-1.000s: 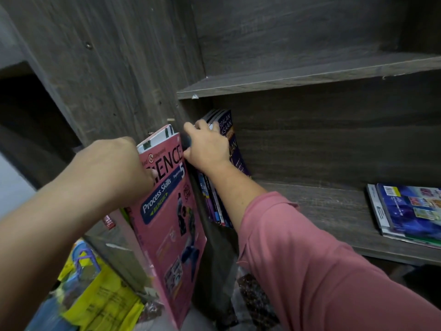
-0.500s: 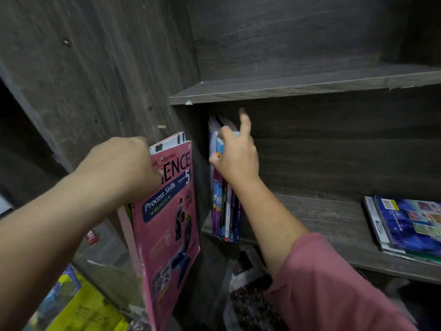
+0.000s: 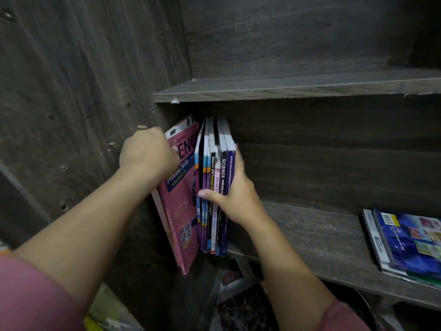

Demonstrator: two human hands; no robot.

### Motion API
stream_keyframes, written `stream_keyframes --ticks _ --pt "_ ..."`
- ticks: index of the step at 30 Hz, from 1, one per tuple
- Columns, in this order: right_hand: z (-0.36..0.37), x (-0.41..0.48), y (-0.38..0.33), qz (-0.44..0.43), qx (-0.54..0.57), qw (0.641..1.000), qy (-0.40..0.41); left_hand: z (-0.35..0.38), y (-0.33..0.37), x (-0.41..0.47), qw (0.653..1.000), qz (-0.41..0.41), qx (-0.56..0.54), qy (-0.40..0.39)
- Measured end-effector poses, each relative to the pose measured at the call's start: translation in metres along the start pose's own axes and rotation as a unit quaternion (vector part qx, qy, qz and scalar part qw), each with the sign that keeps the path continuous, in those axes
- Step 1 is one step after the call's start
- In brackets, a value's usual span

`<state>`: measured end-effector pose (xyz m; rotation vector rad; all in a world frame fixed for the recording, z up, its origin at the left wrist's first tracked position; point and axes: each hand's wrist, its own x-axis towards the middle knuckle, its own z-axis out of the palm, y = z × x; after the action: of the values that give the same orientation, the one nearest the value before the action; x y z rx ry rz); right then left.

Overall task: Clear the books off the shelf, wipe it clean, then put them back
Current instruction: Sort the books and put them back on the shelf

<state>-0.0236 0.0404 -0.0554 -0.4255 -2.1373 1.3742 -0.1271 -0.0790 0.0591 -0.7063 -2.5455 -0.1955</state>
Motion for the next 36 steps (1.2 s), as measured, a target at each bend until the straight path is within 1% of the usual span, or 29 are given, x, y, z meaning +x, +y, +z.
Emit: stream_keyframes --ticks 2,3,6,8,9,10,11,12,13,14,17,19,21,23,25,26,28,32,34,36 --pt "-0.003 0.001 0.014 0.020 -0.033 0.996 -0.076 0.008 0.003 0.011 1.000 0.006 -0.002 0.003" --pt "-0.003 0.000 0.020 0.025 -0.043 0.994 -0.098 0.012 0.006 0.015 1.000 0.010 -0.006 0.001" --pt "-0.003 -0.002 0.032 0.042 -0.053 0.987 -0.144 0.023 0.015 0.020 0.999 0.037 -0.033 -0.017" --pt "-0.005 -0.001 0.035 0.048 -0.040 0.985 -0.159 0.025 0.016 0.016 0.994 0.061 -0.087 -0.008" --pt "-0.007 0.000 0.036 0.050 -0.031 0.985 -0.162 0.024 0.013 0.010 0.990 0.080 -0.118 0.014" --pt "-0.008 0.001 0.036 0.053 -0.022 0.985 -0.164 0.022 0.009 0.000 0.983 0.107 -0.135 0.057" --pt "-0.009 0.001 0.036 0.053 -0.018 0.985 -0.164 0.022 0.004 -0.011 0.976 0.134 -0.123 0.116" --pt "-0.009 0.001 0.034 0.055 -0.020 0.985 -0.163 0.021 -0.002 -0.025 0.971 0.145 -0.086 0.168" --pt "-0.008 0.001 0.032 0.057 -0.026 0.985 -0.158 0.021 -0.008 -0.041 0.968 0.140 -0.050 0.201" --pt "-0.004 0.000 0.031 0.060 -0.032 0.986 -0.151 0.022 -0.013 -0.055 0.970 0.126 -0.023 0.206" --pt "0.012 -0.002 0.028 0.052 -0.054 0.991 -0.113 0.026 -0.025 -0.079 0.980 0.091 -0.003 0.177" --pt "0.021 -0.004 0.029 0.039 -0.060 0.992 -0.108 0.027 -0.029 -0.081 0.984 0.086 0.021 0.154" --pt "0.021 -0.002 0.030 0.037 -0.057 0.991 -0.116 0.026 -0.028 -0.080 0.988 0.083 0.067 0.111" --pt "0.017 -0.001 0.028 0.047 -0.059 0.988 -0.137 0.022 -0.023 -0.079 0.992 0.081 0.085 0.052" --pt "0.011 0.001 0.026 0.055 -0.065 0.982 -0.166 0.024 -0.018 -0.074 0.997 0.057 0.053 0.000" --pt "0.008 0.002 0.025 0.057 -0.066 0.980 -0.179 0.027 -0.017 -0.070 0.998 0.048 0.033 -0.014" --pt "0.001 0.004 0.023 0.050 -0.074 0.979 -0.184 0.032 -0.016 -0.060 0.999 0.045 0.002 -0.024" --pt "-0.007 0.011 0.018 0.036 -0.104 0.982 -0.151 0.039 -0.013 -0.046 0.998 0.046 0.011 -0.031" --pt "-0.008 0.011 0.017 0.038 -0.103 0.983 -0.150 0.038 -0.011 -0.045 0.998 0.052 0.015 -0.037" --pt "-0.007 0.010 0.016 0.040 -0.104 0.982 -0.154 0.037 -0.010 -0.047 0.998 0.054 -0.006 -0.044"
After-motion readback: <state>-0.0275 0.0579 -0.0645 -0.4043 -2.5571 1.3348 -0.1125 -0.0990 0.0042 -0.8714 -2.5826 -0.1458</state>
